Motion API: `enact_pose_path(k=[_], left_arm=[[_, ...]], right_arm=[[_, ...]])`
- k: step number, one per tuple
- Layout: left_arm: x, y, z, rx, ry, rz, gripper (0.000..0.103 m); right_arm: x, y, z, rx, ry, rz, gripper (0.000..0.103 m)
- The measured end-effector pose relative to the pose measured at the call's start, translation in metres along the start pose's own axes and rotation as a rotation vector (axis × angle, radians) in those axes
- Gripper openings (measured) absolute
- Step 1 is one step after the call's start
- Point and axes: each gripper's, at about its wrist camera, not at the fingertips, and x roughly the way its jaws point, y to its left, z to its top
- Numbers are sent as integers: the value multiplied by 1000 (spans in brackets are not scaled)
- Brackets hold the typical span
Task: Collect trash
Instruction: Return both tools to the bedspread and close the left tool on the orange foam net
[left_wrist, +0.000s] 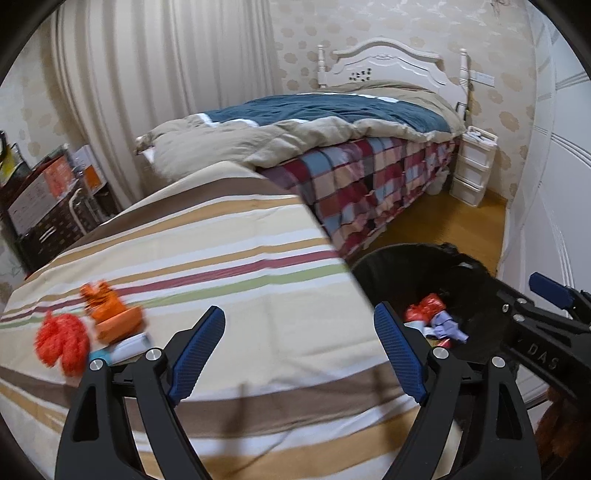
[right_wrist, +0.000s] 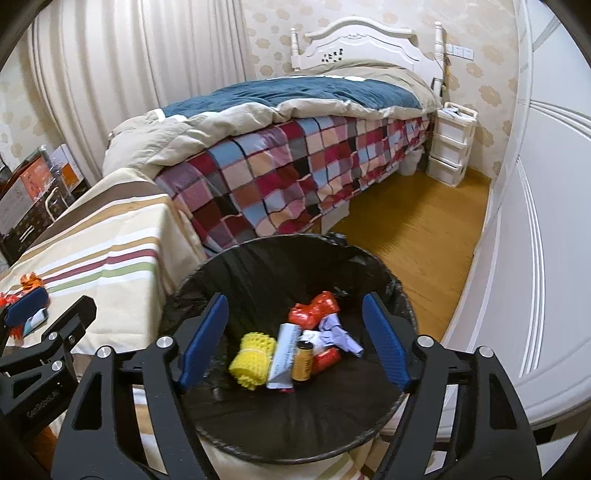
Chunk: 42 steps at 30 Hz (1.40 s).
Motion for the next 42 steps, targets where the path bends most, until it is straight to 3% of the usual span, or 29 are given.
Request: enact_pose_path(k=[19, 28, 33, 34, 39, 42], left_arm=[[-29, 145, -59, -206, 57, 229, 82], [-14, 182, -51, -234, 55, 268, 83], [-7, 197, -49, -247, 69, 245, 82], [-6, 199, -49, -247, 70, 242, 81], [1, 204, -51, -244, 104, 194, 45], [-2, 208, -54, -257, 101, 172, 41]], right_arm=[[-9, 130, -29, -189, 65, 170, 77], [2, 177, -29, -265, 96, 198, 77], [10, 200, -25, -298, 107, 216, 77], [10, 202, -25, -301, 108, 218, 77], [16, 216, -22, -318, 114, 230, 77], [19, 223, -21, -326, 116, 236, 77]])
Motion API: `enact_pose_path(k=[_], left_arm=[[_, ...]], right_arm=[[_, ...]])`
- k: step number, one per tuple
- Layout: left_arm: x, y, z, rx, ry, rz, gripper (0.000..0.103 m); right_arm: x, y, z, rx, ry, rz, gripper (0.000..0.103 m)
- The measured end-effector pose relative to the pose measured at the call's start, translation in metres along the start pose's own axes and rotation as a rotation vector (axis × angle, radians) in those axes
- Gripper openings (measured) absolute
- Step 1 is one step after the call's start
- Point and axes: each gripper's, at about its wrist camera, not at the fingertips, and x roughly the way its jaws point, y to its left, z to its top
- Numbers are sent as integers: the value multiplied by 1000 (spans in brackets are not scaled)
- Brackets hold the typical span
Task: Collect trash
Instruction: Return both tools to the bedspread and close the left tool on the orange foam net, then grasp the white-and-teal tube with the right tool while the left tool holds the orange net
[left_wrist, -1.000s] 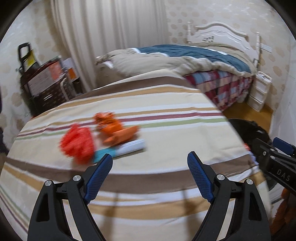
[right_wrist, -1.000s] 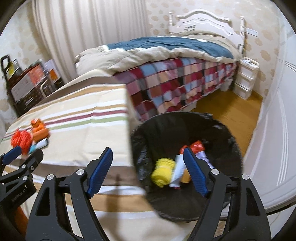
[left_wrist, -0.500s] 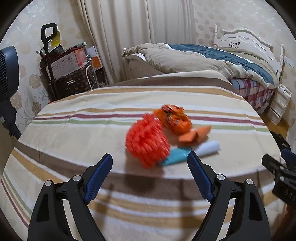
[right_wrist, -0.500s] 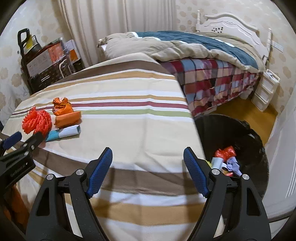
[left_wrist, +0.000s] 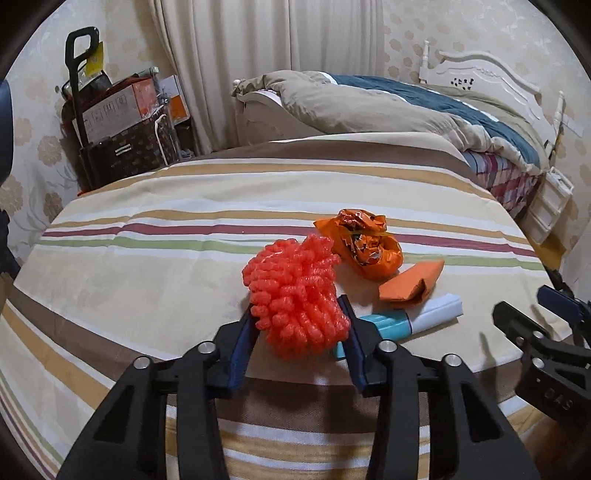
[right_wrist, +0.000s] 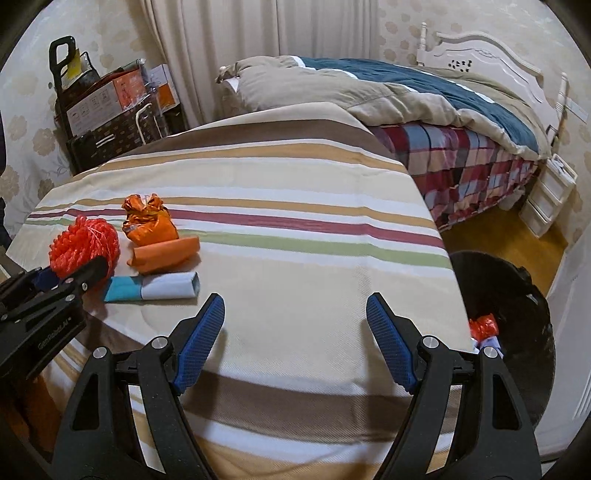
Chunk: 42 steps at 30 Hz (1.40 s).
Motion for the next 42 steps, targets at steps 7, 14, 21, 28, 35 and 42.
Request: enact_pose_path(k=[7, 14, 21, 28, 35, 42], left_arm=[[-10, 9, -9, 2, -8, 13, 39], [-26, 30, -24, 3, -12, 52, 39], [-33, 46, -34, -18, 1, 74, 39], [-38, 61, -39, -40, -2, 102, 39], [-44, 71, -44, -51, -16, 132, 39], [-46, 80, -47, -57, -29, 164, 39]], right_arm=[[12, 9, 14, -2, 5, 10, 77], [26, 19, 22, -22, 32, 17, 77], [27, 30, 14, -64, 83, 41, 77], [11, 49, -7, -124, 91, 63, 78], [-5, 62, -18, -138, 77, 109, 78], [-14, 75, -13, -144, 46, 138, 74]])
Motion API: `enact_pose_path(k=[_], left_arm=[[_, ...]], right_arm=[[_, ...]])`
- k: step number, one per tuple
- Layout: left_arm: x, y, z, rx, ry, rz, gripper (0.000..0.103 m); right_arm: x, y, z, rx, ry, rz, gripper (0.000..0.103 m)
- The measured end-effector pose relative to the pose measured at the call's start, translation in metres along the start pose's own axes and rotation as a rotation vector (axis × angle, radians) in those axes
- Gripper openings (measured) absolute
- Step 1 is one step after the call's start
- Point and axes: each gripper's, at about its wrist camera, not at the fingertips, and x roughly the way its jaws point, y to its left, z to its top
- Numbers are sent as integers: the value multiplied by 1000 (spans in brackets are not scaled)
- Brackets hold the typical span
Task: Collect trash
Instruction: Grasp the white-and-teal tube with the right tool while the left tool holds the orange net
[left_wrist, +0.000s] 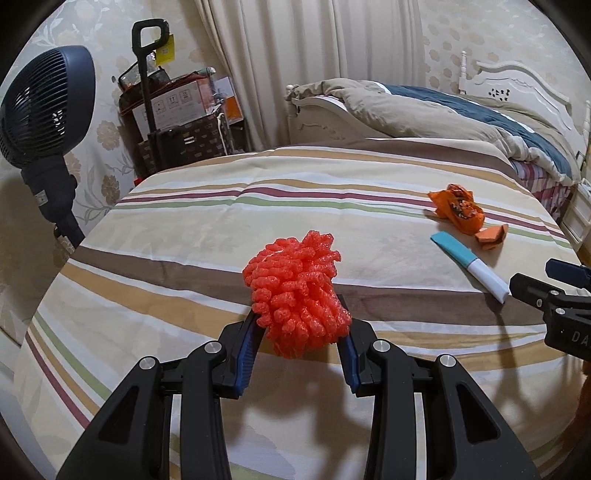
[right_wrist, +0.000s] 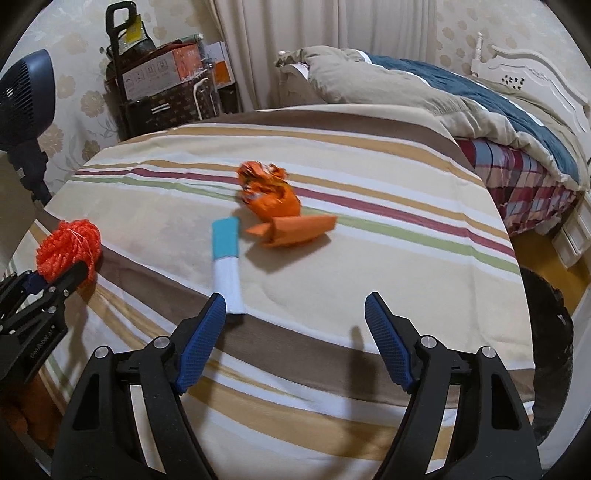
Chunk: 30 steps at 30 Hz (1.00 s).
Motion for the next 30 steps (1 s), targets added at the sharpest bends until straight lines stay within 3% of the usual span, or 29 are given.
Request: enact_pose_path(k=[2, 9, 11, 17, 30], left_arm=[[1, 3, 0, -9, 3, 0, 39], [1, 8, 0, -29, 10, -13, 39], [1, 8, -1, -31, 11, -16, 39], [1, 8, -1, -34, 10, -18, 39], [-6, -4, -7, -23, 6, -55, 38]], right_arm=[[3, 6, 2, -5, 7, 11, 66], [20, 27, 11, -51, 28, 45, 52], [25, 31, 12, -58, 39, 47, 39], [24, 38, 8, -96, 34, 28, 21], [2, 30, -11, -70, 13, 64, 15]])
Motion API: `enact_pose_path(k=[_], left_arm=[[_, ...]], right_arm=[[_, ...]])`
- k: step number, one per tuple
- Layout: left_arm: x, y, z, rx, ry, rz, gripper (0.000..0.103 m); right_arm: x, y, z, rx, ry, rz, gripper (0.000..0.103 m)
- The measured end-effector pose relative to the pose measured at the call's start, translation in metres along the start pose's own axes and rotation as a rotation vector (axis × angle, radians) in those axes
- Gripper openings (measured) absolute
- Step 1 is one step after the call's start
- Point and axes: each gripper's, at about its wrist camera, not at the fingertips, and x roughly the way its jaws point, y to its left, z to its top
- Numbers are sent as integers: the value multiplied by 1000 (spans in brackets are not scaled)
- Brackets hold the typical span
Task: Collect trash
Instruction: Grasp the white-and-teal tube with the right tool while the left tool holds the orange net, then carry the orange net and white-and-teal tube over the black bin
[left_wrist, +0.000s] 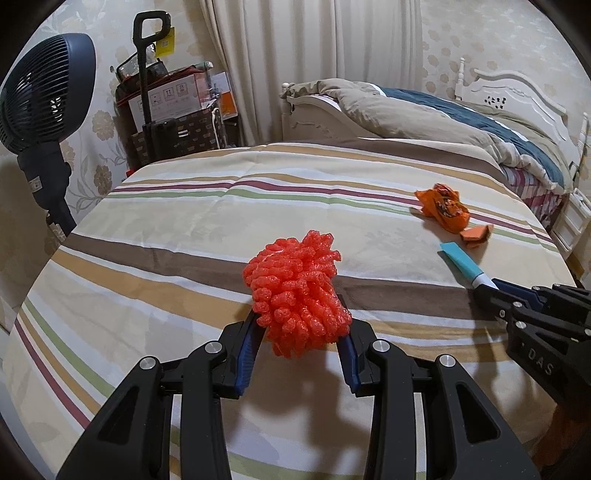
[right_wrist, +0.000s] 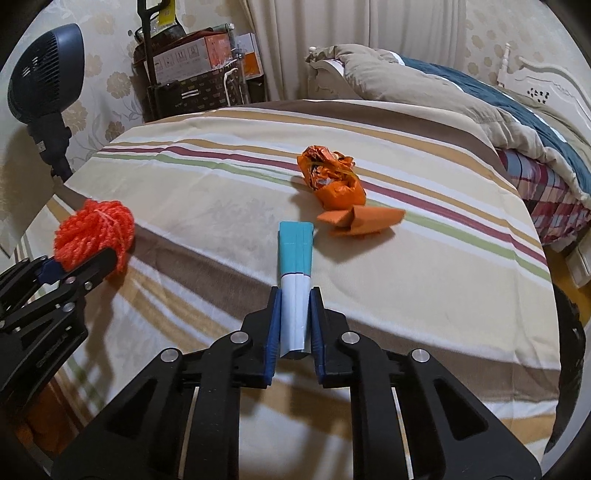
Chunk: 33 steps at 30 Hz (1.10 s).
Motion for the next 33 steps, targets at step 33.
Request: enact_pose_path(k=[33], left_arm=[[-39, -143, -17, 224, -45, -219, 38]], right_arm=[[-94, -123, -78, 267, -114, -193, 15]])
